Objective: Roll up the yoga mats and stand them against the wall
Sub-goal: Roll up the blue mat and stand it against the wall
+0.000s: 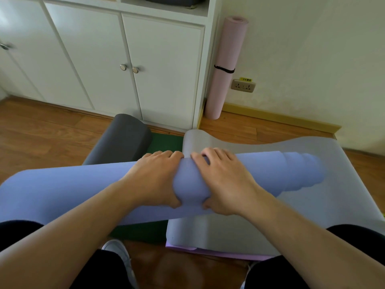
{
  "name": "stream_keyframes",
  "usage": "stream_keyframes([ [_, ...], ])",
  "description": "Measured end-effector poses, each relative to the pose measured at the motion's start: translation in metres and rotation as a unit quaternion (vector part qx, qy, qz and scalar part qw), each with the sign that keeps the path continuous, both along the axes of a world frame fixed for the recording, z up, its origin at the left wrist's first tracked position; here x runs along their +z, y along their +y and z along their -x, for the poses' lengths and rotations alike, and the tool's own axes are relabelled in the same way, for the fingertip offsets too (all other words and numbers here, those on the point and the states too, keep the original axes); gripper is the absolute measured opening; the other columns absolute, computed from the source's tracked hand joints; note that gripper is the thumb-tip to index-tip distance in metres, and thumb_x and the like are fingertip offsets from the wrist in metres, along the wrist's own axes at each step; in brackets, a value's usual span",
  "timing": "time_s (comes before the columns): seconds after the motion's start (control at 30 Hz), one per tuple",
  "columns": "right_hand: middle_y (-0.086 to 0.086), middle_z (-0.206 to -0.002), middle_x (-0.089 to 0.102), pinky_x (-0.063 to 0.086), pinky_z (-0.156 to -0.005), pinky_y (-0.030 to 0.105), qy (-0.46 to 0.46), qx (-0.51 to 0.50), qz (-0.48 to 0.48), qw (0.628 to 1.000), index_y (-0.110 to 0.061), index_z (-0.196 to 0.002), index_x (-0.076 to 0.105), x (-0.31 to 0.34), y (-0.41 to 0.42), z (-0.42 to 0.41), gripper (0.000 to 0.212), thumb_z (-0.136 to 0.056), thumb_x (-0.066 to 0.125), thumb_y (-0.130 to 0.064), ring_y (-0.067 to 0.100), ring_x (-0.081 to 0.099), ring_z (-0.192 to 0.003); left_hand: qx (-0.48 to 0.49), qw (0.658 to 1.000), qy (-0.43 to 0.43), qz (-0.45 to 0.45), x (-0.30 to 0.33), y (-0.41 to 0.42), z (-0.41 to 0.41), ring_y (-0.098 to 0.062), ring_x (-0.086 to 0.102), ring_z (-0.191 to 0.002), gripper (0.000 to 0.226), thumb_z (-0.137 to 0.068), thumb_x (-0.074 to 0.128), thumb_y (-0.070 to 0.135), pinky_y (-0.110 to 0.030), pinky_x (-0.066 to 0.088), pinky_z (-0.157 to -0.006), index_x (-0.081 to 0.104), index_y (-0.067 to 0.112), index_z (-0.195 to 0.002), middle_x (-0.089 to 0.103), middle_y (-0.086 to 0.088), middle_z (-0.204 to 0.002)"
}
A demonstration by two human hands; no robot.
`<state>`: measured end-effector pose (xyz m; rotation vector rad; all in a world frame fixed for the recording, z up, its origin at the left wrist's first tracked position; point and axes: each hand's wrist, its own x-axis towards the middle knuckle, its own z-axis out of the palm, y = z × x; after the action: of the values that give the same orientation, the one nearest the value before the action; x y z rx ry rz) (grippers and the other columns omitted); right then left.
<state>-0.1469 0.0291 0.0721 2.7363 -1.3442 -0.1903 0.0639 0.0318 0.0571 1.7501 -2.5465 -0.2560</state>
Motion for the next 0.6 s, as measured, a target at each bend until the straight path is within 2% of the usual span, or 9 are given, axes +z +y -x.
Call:
stream_keyframes([
  [0.13,0.003,-0.128,0.055,0.048,-0.097,0.041,-0.025,-0.013,-0.013,1.000,-0.023,-0.146,0.041,0.000,-0.006,0.001,0.095,-0.064,0.082,-0.050,0.029,0.056,-0.114,0.011,0.999,-0.044,0.020,-0.003,0.007,0.003,-0.016,0.056,-0.112,0.099,-0.058,0.075,0.080,-0.036,0.049,-0.100,0.041,0.033,-0.139,0.056,0.010,-0.127],
  [0.27,-0.003,-0.123,0.063,0.050,-0.095,0.042,-0.040,-0.031,-0.041,0.998,-0.027,-0.137,0.046,0.005,-0.010,0.004,0.085,-0.063,0.077,-0.052,0.026,0.061,-0.111,0.024,0.992,-0.109,0.059,-0.011,0.012,0.010,-0.023,0.050,-0.122,0.108,-0.063,0.078,0.078,-0.038,0.045,-0.108,0.033,0.025,-0.146,0.049,0.001,-0.137],
  [0.37,-0.002,-0.124,0.061,0.050,-0.096,0.041,-0.037,-0.036,-0.054,0.997,-0.027,-0.140,0.043,0.004,-0.008,0.005,0.089,-0.063,0.079,-0.055,0.027,0.060,-0.112,0.018,0.994,-0.093,0.056,-0.012,0.010,0.012,-0.020,0.053,-0.120,0.100,-0.064,0.079,0.076,-0.037,0.046,-0.107,0.038,0.027,-0.141,0.053,0.004,-0.134],
  [0.53,0.006,-0.141,0.042,0.041,-0.111,0.040,-0.001,-0.015,-0.023,1.000,-0.021,-0.161,0.017,0.004,0.000,0.005,0.127,-0.065,0.089,-0.060,0.030,0.047,-0.125,0.019,0.999,-0.031,0.006,-0.001,0.003,0.002,-0.014,0.055,-0.109,0.093,-0.059,0.080,0.076,-0.035,0.047,-0.099,0.045,0.032,-0.134,0.057,0.010,-0.122],
  [0.6,0.005,-0.136,0.046,0.043,-0.106,0.039,-0.013,-0.013,-0.018,1.000,-0.023,-0.159,0.023,0.001,0.001,0.003,0.118,-0.065,0.088,-0.056,0.029,0.051,-0.121,0.025,0.999,-0.021,-0.018,0.001,0.003,-0.001,-0.013,0.053,-0.108,0.095,-0.058,0.081,0.077,-0.034,0.047,-0.099,0.045,0.033,-0.134,0.056,0.011,-0.121],
])
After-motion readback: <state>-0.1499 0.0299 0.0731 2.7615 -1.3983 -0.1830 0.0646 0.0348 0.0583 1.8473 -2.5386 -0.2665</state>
